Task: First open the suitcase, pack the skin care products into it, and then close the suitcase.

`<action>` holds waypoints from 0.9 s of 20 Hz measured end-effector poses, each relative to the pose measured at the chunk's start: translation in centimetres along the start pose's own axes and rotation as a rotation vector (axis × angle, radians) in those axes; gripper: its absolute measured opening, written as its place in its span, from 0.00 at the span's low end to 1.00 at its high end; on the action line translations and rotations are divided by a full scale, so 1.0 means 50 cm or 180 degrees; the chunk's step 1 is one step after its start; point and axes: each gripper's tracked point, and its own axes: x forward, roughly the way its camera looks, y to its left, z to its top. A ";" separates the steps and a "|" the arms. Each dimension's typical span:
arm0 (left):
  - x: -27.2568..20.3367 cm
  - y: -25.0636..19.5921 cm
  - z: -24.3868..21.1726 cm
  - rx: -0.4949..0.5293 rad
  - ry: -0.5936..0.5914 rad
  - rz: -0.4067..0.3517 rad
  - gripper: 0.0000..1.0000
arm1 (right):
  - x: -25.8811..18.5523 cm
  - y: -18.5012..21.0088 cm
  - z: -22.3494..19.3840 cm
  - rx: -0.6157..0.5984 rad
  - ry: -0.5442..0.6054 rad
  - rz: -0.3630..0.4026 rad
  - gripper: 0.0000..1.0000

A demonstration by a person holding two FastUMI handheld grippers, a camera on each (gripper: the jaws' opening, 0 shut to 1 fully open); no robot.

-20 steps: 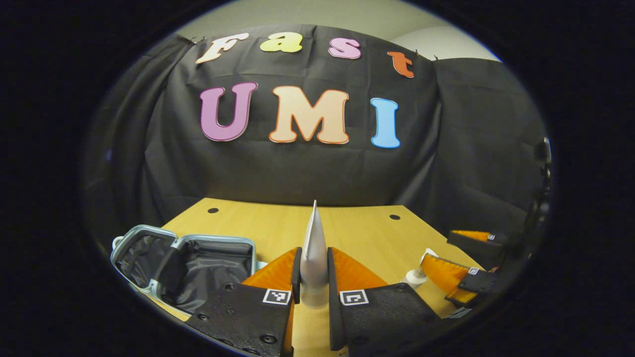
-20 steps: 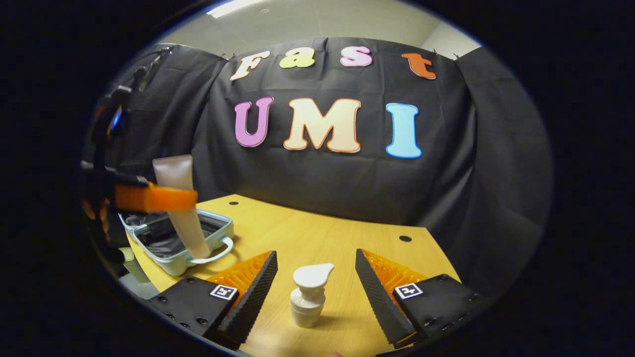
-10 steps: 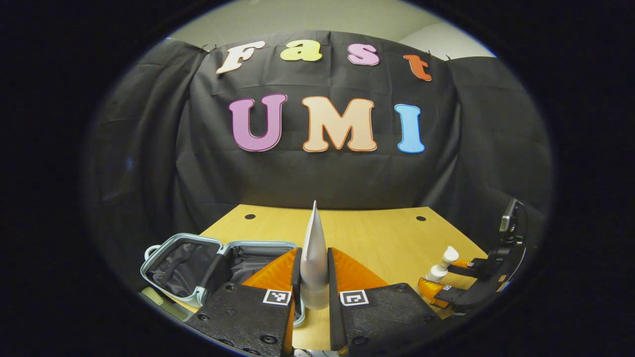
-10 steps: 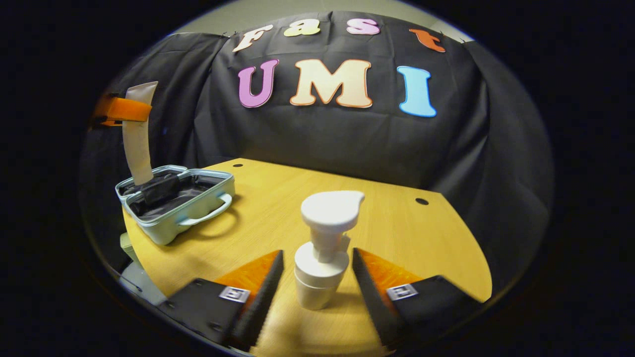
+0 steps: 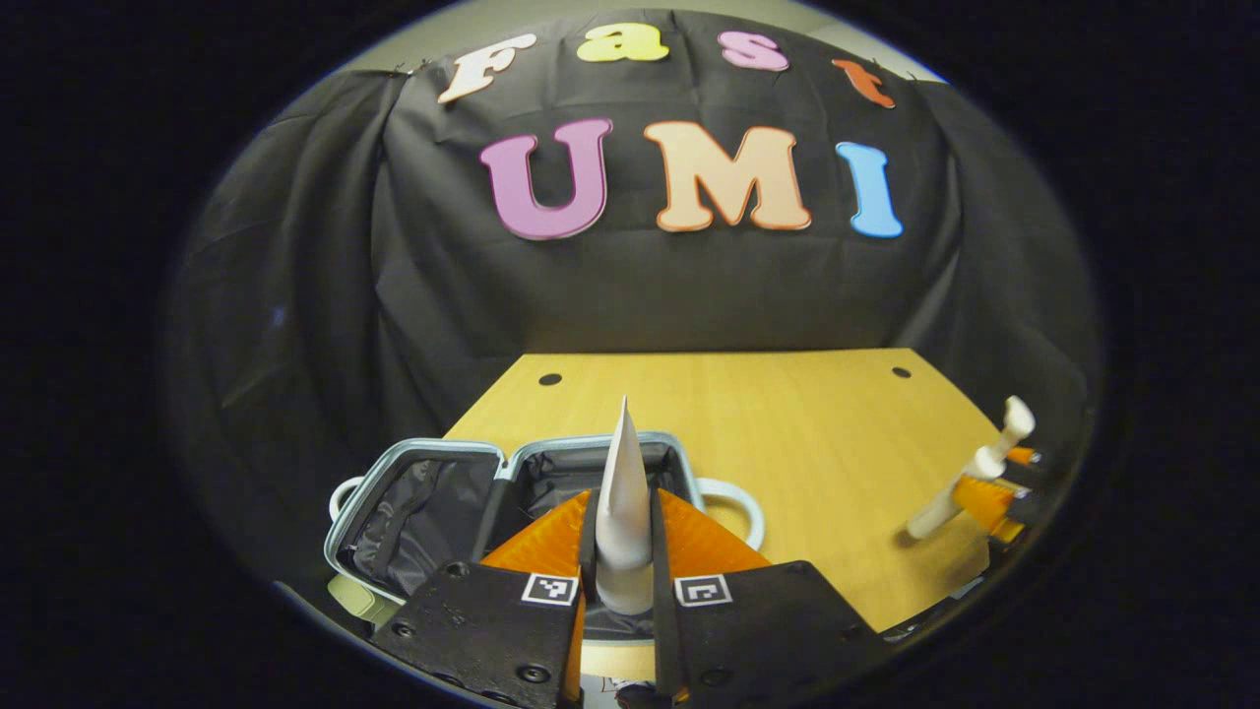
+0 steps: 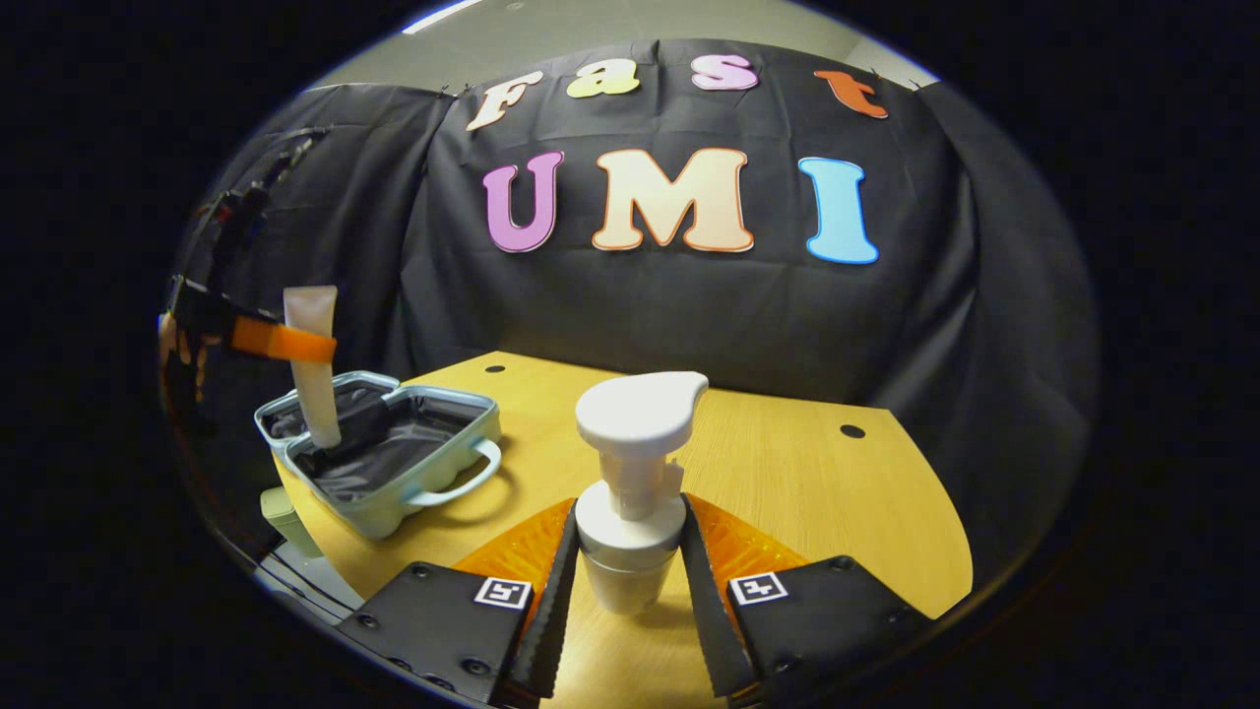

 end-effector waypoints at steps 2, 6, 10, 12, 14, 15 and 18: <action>0.043 0.033 -0.048 -0.0023 0.0331 0.0013 0.22 | -0.013 0.026 0.029 0.0081 -0.0054 -0.0035 0.59; 0.124 0.030 -0.124 -0.0139 0.0738 -0.0063 0.22 | -0.027 0.072 0.053 0.0050 -0.0040 -0.0057 0.58; 0.169 0.043 -0.170 -0.0148 0.0938 -0.0076 0.22 | -0.020 0.134 0.075 0.0120 0.0002 0.0111 0.58; 0.178 0.039 -0.161 -0.0242 0.0871 -0.0150 0.31 | -0.008 0.175 0.093 0.0213 0.0025 0.0264 0.58; 0.185 0.040 -0.127 -0.0260 0.0664 -0.0260 0.77 | 0.010 0.227 0.106 0.0303 0.0049 0.0444 0.58; 0.186 0.045 -0.102 -0.0274 0.0559 -0.0310 1.00 | 0.024 0.253 0.105 0.0337 0.0089 0.0519 0.58; 0.165 0.082 -0.047 -0.0400 0.0265 -0.0410 0.93 | 0.064 0.339 0.108 0.0379 0.0190 0.0724 0.58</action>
